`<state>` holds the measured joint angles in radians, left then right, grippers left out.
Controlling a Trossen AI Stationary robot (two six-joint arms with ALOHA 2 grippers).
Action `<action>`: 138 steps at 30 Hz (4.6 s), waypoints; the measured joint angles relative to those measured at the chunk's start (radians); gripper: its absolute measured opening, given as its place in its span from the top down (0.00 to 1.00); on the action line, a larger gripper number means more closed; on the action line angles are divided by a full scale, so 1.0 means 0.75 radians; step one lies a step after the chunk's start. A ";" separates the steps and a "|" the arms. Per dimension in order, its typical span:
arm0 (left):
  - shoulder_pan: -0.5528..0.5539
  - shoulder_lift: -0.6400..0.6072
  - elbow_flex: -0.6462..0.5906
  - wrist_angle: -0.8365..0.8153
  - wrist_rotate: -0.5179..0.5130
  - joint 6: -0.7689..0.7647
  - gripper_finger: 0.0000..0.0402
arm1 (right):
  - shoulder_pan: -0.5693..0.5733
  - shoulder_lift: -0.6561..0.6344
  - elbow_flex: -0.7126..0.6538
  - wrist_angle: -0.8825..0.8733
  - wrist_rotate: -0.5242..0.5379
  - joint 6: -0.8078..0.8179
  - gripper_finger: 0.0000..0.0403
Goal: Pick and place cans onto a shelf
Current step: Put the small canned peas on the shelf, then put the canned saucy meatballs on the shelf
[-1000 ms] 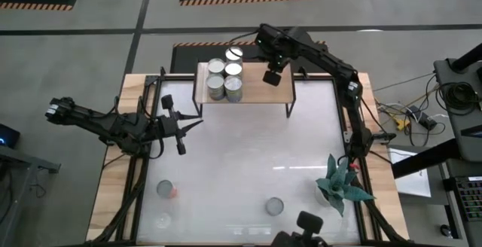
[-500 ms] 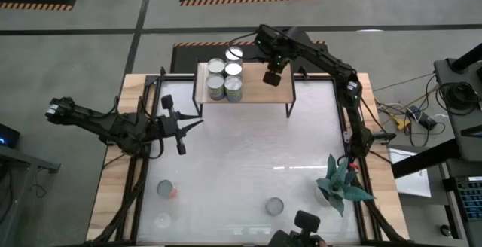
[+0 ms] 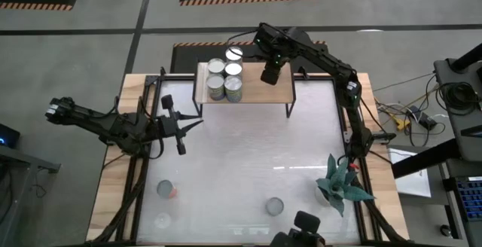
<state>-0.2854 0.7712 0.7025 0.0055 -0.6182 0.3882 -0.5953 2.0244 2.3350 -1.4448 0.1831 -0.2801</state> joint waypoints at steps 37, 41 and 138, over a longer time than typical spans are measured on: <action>0.000 0.000 0.000 -0.002 0.001 0.019 0.91 | -0.076 0.071 0.023 0.093 -0.005 0.080 0.98; 0.000 0.000 0.000 -0.002 0.001 0.020 0.91 | -0.076 0.064 0.022 0.091 -0.004 0.080 0.98; -0.558 0.909 0.259 -1.230 0.975 -2.526 0.93 | 0.776 -1.065 -1.572 1.264 -0.280 0.245 0.98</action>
<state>-0.7040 1.4531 0.8965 -0.9167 0.1127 -1.5062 -0.0131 1.2259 1.1557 -0.4967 -0.0267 -0.0960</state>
